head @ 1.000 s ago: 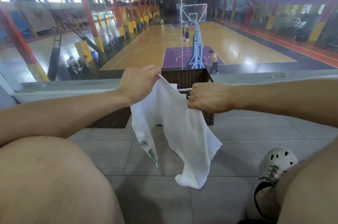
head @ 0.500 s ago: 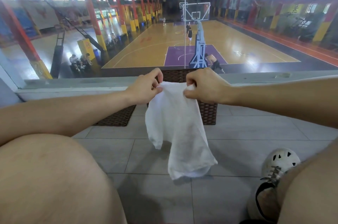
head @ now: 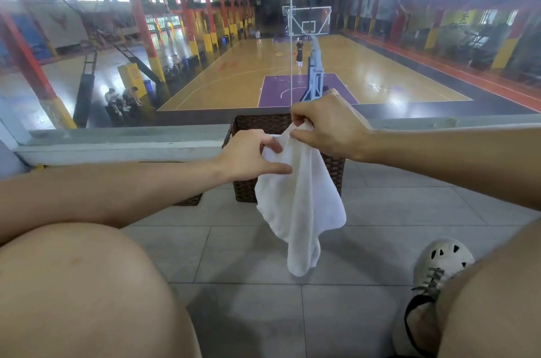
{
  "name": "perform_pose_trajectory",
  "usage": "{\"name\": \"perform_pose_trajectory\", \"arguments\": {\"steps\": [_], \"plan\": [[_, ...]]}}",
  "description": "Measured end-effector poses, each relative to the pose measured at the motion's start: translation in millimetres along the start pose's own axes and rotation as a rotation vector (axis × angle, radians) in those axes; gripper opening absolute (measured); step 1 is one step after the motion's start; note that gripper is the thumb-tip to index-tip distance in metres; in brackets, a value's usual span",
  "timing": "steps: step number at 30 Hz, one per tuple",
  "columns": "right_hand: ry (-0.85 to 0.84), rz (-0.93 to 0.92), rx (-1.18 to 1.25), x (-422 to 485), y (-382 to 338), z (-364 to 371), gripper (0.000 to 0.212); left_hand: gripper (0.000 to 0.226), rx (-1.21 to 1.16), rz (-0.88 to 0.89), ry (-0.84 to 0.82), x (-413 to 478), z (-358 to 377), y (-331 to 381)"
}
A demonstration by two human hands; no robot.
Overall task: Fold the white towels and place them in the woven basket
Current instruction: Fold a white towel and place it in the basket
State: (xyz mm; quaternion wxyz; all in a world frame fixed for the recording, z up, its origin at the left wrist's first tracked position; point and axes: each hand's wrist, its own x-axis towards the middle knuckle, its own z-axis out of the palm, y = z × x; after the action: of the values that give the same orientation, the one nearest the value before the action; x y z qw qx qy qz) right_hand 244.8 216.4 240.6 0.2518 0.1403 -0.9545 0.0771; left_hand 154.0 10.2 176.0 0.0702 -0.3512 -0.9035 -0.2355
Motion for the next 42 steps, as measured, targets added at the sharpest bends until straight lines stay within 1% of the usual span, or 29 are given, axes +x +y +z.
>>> {"name": "perform_pose_trajectory", "arguments": {"steps": [2, 3, 4, 5, 7, 9, 11, 12, 13, 15, 16, 18, 20, 21, 23, 24, 26, 28, 30, 33, 35, 37, 39, 42], "plan": [[0.035, -0.01, 0.046, -2, 1, -5, 0.019, 0.033, 0.006, 0.025, 0.048, 2, 6, -2], [0.052, -0.011, 0.063, -4, 2, -7, 0.019, 0.023, -0.015, 0.033, 0.043, 2, 8, -2], [0.068, -0.001, 0.082, -6, 4, -8, 0.018, 0.018, -0.033, 0.036, 0.027, 1, 10, -3], [0.087, 0.015, 0.108, -7, 6, -9, 0.017, 0.021, -0.044, 0.034, 0.001, 0, 14, -4], [0.138, 0.052, 0.169, -9, 11, -10, 0.017, 0.034, -0.042, 0.043, -0.051, -3, 23, -1], [0.171, 0.094, 0.195, -7, 18, -10, 0.017, 0.044, -0.047, 0.043, -0.065, -5, 29, 1], [0.137, 0.139, 0.144, -4, 31, -9, 0.017, 0.035, -0.06, 0.001, -0.02, -1, 26, -5], [0.074, 0.176, 0.092, -3, 39, -9, 0.017, 0.029, -0.064, -0.034, 0.021, 3, 21, -9], [-0.03, 0.214, 0.035, -4, 47, -10, 0.019, 0.024, -0.079, -0.056, 0.066, 5, 15, -12], [-0.307, 0.26, -0.055, -9, 57, -10, 0.026, 0.023, -0.11, -0.061, 0.128, 10, 8, -16], [-0.428, 0.268, -0.09, -12, 58, -9, 0.028, 0.023, -0.107, -0.04, 0.138, 11, 6, -15], [-0.596, 0.235, -0.184, -16, 55, -2, 0.026, 0.023, -0.072, 0.043, 0.126, 10, 6, -11], [-0.672, 0.205, -0.211, -16, 48, 9, 0.028, 0.018, -0.035, 0.153, 0.083, 8, 5, -5], [-0.661, 0.208, -0.162, -16, 43, 15, 0.034, 0.016, -0.016, 0.209, 0.059, 8, 4, -3], [-0.568, 0.232, 0.014, -15, 34, 28, 0.046, 0.012, 0.031, 0.292, 0.029, 8, 1, 0], [-0.534, 0.235, 0.098, -15, 29, 33, 0.047, 0.011, 0.051, 0.315, 0.021, 9, -2, 1], [-0.508, 0.265, 0.229, -13, 23, 45, 0.036, 0.013, 0.068, 0.33, 0.001, 11, -6, 2], [-0.478, 0.322, 0.286, -10, 22, 55, 0.031, 0.018, 0.068, 0.331, -0.013, 11, -10, 1], [-0.377, 0.347, 0.253, -5, 25, 59, 0.031, 0.021, 0.073, 0.325, -0.014, 8, -14, -4], [-0.207, 0.374, 0.245, 0, 32, 50, 0.016, 0.023, 0.108, 0.28, -0.027, 4, -19, -16], [-0.153, 0.353, 0.218, 1, 36, 39, 0.011, 0.03, 0.126, 0.24, -0.068, 0, -22, -23], [-0.121, 0.329, 0.166, 1, 39, 31, 0.008, 0.034, 0.205, 0.218, -0.143, -3, -22, -30], [-0.098, 0.345, 0.139, 0, 41, 25, 0.006, 0.03, 0.286, 0.187, -0.216, -6, -19, -38], [-0.07, 0.372, 0.115, -3, 49, 21, 0.007, 0.016, 0.3, 0.098, -0.225, -10, -19, -44]]}}
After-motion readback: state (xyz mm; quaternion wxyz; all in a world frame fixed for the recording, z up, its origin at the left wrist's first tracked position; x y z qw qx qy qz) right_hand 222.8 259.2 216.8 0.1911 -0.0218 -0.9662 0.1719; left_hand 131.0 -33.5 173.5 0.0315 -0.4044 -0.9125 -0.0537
